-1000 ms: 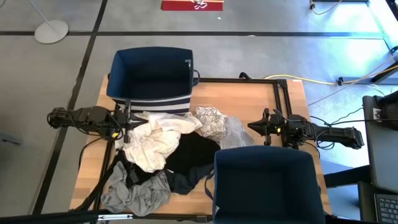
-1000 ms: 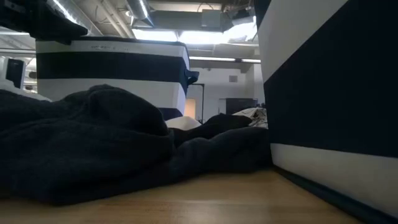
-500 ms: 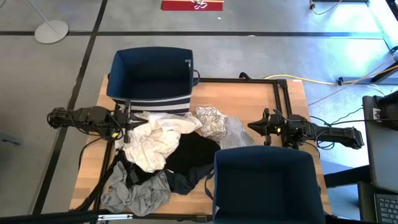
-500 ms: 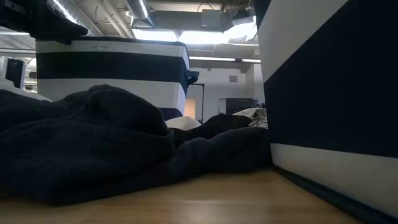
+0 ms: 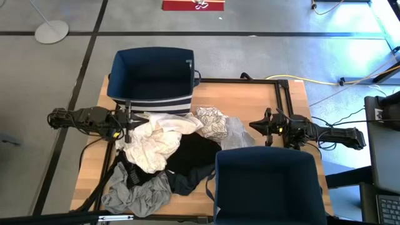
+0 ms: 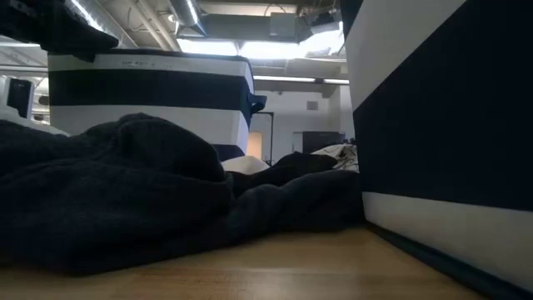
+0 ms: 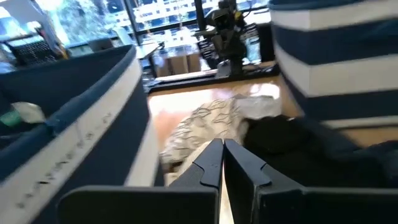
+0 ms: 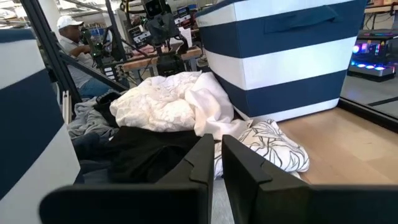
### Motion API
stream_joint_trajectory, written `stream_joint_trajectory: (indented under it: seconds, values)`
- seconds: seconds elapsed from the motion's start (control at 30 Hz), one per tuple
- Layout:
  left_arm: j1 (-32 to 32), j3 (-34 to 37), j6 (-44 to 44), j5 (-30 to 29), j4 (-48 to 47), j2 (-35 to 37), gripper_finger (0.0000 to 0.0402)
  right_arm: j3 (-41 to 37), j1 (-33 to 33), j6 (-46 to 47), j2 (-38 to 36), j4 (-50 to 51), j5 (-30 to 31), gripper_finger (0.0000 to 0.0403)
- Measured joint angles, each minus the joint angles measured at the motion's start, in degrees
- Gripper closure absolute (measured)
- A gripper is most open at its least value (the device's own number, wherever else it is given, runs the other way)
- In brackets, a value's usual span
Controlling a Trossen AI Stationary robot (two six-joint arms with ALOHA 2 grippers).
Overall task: Sort clothes
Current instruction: Put the white dress into the top blue laundry organizer
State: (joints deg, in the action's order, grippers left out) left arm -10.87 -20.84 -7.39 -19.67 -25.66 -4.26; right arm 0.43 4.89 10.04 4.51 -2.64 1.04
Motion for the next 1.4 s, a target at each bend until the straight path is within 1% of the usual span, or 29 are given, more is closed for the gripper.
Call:
stream_joint_trajectory:
  seconds: [0.07,0.13,0.23,0.37,0.57,0.8,0.9,1.03,1.27,1.4]
  values:
    - [0.0,0.0,4.57,1.46,1.27,-0.02,0.0396,0.0,0.02,0.01,0.0,-0.34,0.24,0.0368]
    - [0.0,-0.01,9.27,1.62,2.53,0.01,0.0396,0.0,0.02,0.02,0.0,-0.37,1.41,0.0368]
    - [0.0,-0.01,11.72,1.58,4.85,-0.02,0.0396,0.0,0.02,0.0,0.0,-0.65,3.55,0.0368]
    - [0.0,-0.02,19.96,1.56,6.29,0.0,0.0396,0.02,0.02,-0.04,0.0,-0.72,6.24,0.0368]
    - [0.0,-0.02,21.09,1.13,9.44,-0.02,0.0396,0.02,0.02,-1.75,0.0,-0.67,7.47,0.0368]
    - [0.0,-0.02,30.8,1.06,16.95,-0.19,0.0396,0.02,0.02,-1.79,0.0,-0.67,7.52,0.0368]
    - [0.11,-0.04,30.08,1.14,18.87,-1.01,0.0396,0.02,0.02,-1.81,0.0,-0.67,7.54,0.0368]
    - [0.11,-0.04,26.08,4.96,20.85,-1.6,0.0396,0.02,0.02,-1.71,0.01,-0.69,7.53,0.0368]
    - [0.11,-0.04,23.78,5.97,25.36,-3.7,0.0396,0.02,0.02,-1.53,0.0,-0.67,7.54,0.0368]
    - [0.11,-2.49,23.09,6.24,25.55,-6.75,0.0396,0.02,0.02,-1.53,0.0,-0.67,7.54,0.0368]
